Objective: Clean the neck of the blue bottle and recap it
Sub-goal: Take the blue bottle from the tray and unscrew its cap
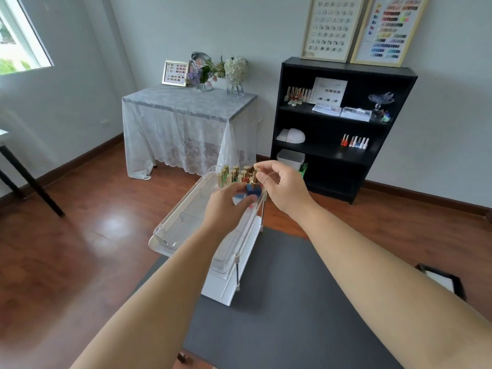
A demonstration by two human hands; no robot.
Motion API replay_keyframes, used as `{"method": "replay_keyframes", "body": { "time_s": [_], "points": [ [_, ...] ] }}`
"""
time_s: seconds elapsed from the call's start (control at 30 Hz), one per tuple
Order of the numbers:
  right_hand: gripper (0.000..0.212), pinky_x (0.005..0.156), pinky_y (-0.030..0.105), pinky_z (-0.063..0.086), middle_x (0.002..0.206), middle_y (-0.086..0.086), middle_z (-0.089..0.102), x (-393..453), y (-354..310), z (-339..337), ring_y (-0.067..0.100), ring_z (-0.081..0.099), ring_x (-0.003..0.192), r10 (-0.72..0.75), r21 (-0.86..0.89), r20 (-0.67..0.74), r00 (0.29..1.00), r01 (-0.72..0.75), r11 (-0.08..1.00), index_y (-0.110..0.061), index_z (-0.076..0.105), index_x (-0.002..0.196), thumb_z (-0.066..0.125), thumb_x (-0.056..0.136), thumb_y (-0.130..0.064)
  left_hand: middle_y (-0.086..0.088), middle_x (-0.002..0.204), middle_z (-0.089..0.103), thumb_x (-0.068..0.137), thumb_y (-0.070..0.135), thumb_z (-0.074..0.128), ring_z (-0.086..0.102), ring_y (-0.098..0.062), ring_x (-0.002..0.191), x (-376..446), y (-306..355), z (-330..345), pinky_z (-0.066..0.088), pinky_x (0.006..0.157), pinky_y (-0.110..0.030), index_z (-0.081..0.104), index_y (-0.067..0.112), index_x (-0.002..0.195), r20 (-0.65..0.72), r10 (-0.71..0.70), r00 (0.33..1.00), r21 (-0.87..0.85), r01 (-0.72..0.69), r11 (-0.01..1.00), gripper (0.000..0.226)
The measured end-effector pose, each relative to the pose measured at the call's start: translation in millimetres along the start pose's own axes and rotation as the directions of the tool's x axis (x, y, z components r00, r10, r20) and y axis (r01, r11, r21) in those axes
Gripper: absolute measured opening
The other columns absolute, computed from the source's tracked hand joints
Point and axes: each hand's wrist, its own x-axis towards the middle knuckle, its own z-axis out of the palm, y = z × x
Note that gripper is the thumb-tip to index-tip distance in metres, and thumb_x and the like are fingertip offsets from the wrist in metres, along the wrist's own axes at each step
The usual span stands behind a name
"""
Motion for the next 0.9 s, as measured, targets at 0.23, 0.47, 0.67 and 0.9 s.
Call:
{"method": "replay_keyframes", "body": {
  "time_s": [0.23,0.47,0.67,0.9],
  "points": [
    [0.019,0.07,0.011,0.051,0.085,-0.011,0.069,-31.5,7.5,-42.6,-0.003,0.063,0.08,0.101,0.119,-0.203,0.974,-0.078,0.99,-0.02,0.071,0.1,0.076,0.082,-0.024,0.022,0.083,0.068,0.081,0.032,0.078,0.066,0.002,0.083,-12.1,35.4,44.3,0.052,0.074,-0.02,0.069,0.037,0.098,-0.019,0.099,0.995,-0.085,-0.1,0.991,0.02],
    [0.013,0.07,0.007,0.048,0.084,-0.011,0.07,-66.8,29.1,-86.9,-0.003,0.063,0.078,0.172,0.033,-0.266,0.949,-0.169,0.985,-0.018,0.072,0.098,0.073,0.084,-0.018,0.027,0.09,0.067,0.084,0.033,0.076,0.062,0.007,0.088,-29.2,59.8,90.6,0.046,0.076,-0.011,0.071,0.034,0.105,0.132,0.127,0.983,-0.151,-0.107,0.983,0.022],
    [0.014,0.071,0.007,0.047,0.086,-0.016,0.07,-94.5,51.6,-116.7,-0.002,0.064,0.081,0.24,-0.043,-0.221,0.945,-0.256,0.966,-0.025,0.072,0.1,0.07,0.087,-0.021,0.027,0.089,0.068,0.084,0.029,0.076,0.059,0.016,0.089,-43.1,73.8,118.0,0.043,0.071,0.0,0.065,0.045,0.095,0.282,0.134,0.95,-0.189,-0.082,0.979,0.022],
    [0.047,0.073,0.02,0.051,0.107,-0.014,0.059,-110.3,61.9,-143.3,0.005,0.061,0.087,0.343,-0.202,-0.109,0.933,-0.358,0.912,-0.033,0.055,0.122,0.063,0.082,-0.057,0.025,0.087,0.066,0.083,0.027,0.079,0.058,0.017,0.087,-52.1,74.1,139.9,0.042,0.072,0.001,0.069,0.032,0.1,0.36,0.153,0.921,-0.186,-0.09,0.978,0.02]
  ]
}}
